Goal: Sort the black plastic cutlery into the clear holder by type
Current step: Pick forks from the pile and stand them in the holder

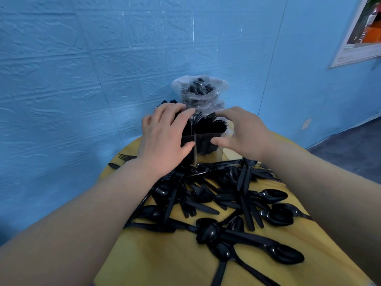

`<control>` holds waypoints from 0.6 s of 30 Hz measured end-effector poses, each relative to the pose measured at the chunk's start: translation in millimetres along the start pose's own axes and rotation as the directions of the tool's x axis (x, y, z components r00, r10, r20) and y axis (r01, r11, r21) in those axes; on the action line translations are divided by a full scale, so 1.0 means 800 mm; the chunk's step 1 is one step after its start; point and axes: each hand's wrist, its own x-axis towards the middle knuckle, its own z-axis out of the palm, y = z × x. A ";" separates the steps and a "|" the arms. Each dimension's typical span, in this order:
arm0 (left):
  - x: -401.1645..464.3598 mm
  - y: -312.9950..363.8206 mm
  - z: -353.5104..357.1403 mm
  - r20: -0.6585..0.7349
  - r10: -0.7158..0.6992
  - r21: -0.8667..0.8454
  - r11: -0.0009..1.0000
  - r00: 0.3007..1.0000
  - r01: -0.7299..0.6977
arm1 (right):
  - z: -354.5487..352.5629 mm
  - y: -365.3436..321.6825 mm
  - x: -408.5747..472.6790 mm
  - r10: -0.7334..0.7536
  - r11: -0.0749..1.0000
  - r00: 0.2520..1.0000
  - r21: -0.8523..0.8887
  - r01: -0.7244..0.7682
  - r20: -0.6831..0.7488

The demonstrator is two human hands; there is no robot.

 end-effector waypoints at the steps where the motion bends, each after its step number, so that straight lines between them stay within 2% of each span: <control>1: -0.011 0.003 -0.003 -0.008 -0.001 -0.014 1.000 1.000 0.001 | -0.002 -0.002 -0.011 -0.002 1.000 1.000 0.009 0.002 -0.020; 5: -0.070 0.016 -0.011 0.061 -0.038 -0.065 0.997 0.997 0.042 | -0.003 -0.012 -0.068 0.026 0.999 0.997 0.043 -0.023 -0.077; 9: -0.141 0.025 -0.013 0.182 -0.120 -0.086 0.987 0.976 0.138 | 0.016 -0.030 -0.125 0.039 0.999 0.996 0.004 -0.040 0.086; 11: -0.173 0.028 -0.015 0.217 -0.159 -0.078 0.981 0.963 0.180 | 0.026 -0.039 -0.144 0.039 0.999 0.992 0.017 -0.042 0.123; 18: -0.209 0.022 -0.036 0.172 -0.294 -0.033 0.952 0.940 0.304 | 0.053 -0.072 -0.145 0.149 0.989 0.987 -0.003 -0.149 0.066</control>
